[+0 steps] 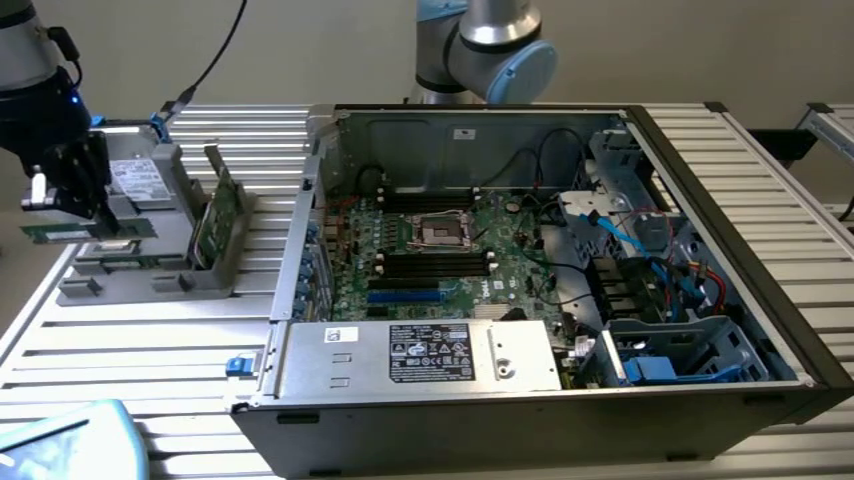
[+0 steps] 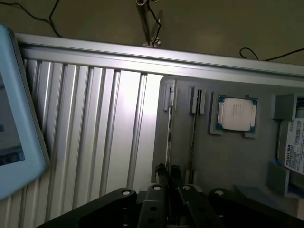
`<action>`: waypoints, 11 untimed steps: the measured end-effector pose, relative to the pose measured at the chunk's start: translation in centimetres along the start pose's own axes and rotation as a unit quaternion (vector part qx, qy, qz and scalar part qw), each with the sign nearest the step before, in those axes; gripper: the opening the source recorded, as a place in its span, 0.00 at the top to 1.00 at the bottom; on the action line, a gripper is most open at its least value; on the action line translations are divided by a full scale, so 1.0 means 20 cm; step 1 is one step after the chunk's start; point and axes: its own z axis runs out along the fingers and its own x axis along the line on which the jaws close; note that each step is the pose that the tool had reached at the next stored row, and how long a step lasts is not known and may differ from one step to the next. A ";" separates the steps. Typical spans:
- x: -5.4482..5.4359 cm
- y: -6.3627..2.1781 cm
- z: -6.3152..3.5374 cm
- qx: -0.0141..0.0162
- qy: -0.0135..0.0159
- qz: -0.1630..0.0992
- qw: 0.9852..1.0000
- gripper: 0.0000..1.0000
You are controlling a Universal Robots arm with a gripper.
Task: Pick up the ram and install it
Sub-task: 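Pick up the ram and move it above insertion slot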
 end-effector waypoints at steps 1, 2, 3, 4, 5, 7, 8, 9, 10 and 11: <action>0.01 -0.015 -0.015 0.000 -0.001 0.000 1.000 0.86; 0.02 -0.033 -0.031 0.000 -0.002 0.000 1.000 0.86; 0.02 -0.047 -0.044 0.000 -0.003 0.000 1.000 0.86; 0.03 -0.062 -0.058 0.000 -0.005 0.000 1.000 0.86; 0.04 -0.077 -0.074 0.001 -0.006 0.000 1.000 0.86; 0.05 -0.101 -0.103 0.001 -0.008 0.000 1.000 0.86; 0.06 -0.108 -0.117 0.001 -0.009 0.000 1.000 0.86; 0.07 -0.113 -0.127 0.001 -0.010 0.000 1.000 0.86; 0.09 -0.118 -0.136 0.001 -0.010 0.000 1.000 0.86; 0.10 -0.124 -0.143 0.001 -0.011 0.000 1.000 0.86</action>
